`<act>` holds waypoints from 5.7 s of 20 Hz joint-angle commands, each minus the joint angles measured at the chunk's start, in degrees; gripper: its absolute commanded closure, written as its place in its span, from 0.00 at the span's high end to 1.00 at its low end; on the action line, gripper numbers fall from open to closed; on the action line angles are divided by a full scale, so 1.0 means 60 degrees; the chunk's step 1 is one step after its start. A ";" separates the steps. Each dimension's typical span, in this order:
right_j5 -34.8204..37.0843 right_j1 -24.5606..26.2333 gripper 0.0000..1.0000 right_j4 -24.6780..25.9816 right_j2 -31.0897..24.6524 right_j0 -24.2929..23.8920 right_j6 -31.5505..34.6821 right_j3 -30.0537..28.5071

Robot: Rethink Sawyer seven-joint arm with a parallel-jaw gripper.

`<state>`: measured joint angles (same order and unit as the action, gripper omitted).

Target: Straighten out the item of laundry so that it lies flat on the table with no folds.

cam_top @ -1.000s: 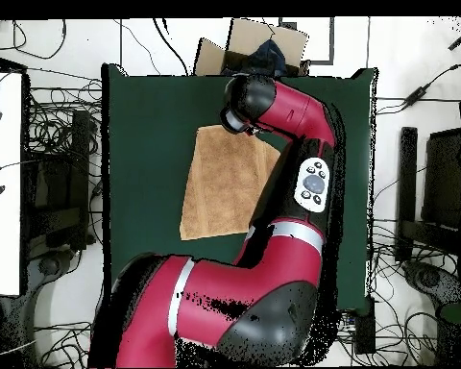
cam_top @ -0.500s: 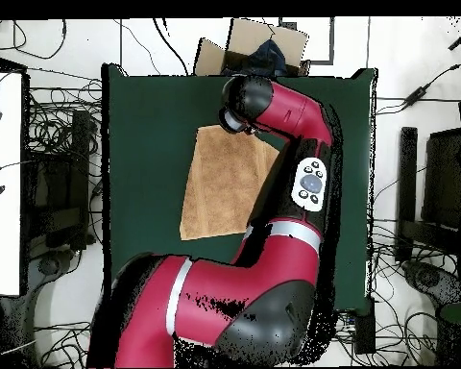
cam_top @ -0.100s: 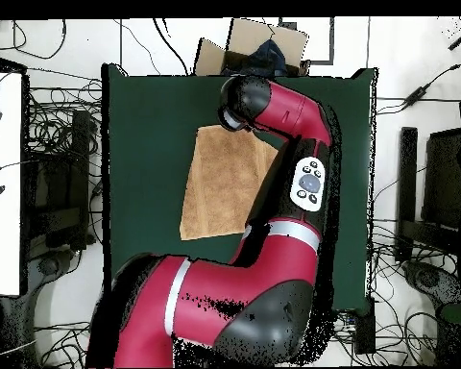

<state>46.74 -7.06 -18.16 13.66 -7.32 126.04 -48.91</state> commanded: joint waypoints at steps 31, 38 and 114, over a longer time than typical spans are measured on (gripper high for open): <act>0.1916 0.1846 1.00 -0.0130 -0.0084 0.0434 0.2408 0.2275; 0.1980 0.2038 1.00 -0.0418 0.0016 0.0700 0.3108 0.2435; 0.0267 0.1003 1.00 -0.1928 0.0934 0.2373 0.5189 -0.2148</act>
<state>51.65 -2.20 -25.72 26.88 5.15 138.36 -52.93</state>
